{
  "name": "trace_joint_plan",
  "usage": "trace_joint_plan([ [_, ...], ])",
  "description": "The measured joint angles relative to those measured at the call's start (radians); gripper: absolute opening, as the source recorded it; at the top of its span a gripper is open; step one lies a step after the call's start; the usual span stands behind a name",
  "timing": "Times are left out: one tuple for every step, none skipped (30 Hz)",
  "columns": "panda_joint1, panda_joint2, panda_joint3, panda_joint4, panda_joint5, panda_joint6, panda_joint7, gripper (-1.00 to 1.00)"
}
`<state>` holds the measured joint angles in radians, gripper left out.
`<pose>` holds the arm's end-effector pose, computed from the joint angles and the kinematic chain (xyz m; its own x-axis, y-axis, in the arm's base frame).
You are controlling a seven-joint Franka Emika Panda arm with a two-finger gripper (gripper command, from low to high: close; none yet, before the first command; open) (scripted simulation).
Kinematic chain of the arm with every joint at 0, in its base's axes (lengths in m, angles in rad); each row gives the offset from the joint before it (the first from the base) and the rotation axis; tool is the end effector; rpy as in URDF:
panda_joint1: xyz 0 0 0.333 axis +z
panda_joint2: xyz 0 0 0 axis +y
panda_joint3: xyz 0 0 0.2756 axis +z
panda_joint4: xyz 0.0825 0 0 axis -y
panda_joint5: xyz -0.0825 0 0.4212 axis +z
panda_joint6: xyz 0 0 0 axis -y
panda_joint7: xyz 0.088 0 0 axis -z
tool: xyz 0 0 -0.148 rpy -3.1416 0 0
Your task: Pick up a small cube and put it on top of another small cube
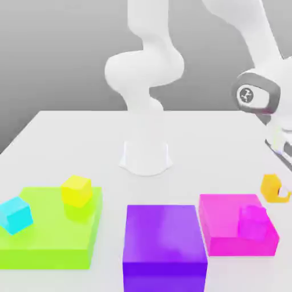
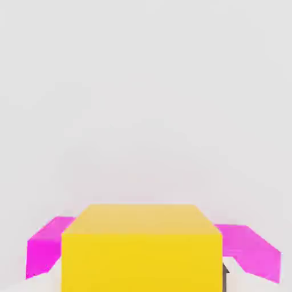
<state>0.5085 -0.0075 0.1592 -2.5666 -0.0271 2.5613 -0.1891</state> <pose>0.3688 0.2903 0.1550 0.6376 0.7704 -0.0011 0.7703 -0.6375 0.0162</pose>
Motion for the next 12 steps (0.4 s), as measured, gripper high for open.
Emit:
trace_joint_plan([
  [-0.017, -0.021, -0.013, 0.008, 0.010, -0.029, -0.055, -1.00],
  [-0.035, -0.041, -0.027, 0.017, 0.020, -0.058, -0.110, -1.00],
  [-0.053, -0.061, -0.040, 0.025, 0.029, -0.088, -0.165, -1.00],
  [-0.062, -0.066, -0.050, 0.030, 0.036, -0.099, -0.205, -1.00],
  [-0.065, -0.052, -0.052, 0.029, 0.039, -0.085, -0.224, -1.00],
  [-0.066, -0.028, -0.053, 0.025, 0.037, -0.058, -0.232, -1.00],
  [-0.064, 0.001, -0.056, 0.021, 0.033, -0.024, -0.233, -1.00],
  [-0.064, 0.032, -0.057, 0.015, 0.025, 0.012, -0.230, -1.00],
  [-0.065, 0.055, -0.058, 0.011, 0.019, 0.040, -0.227, 1.00],
  [-0.066, 0.055, -0.058, 0.011, 0.019, 0.040, -0.227, 1.00],
  [-0.066, 0.055, -0.058, 0.011, 0.019, 0.040, -0.227, 1.00],
  [-0.066, 0.055, -0.058, 0.011, 0.019, 0.040, -0.227, 1.00],
])
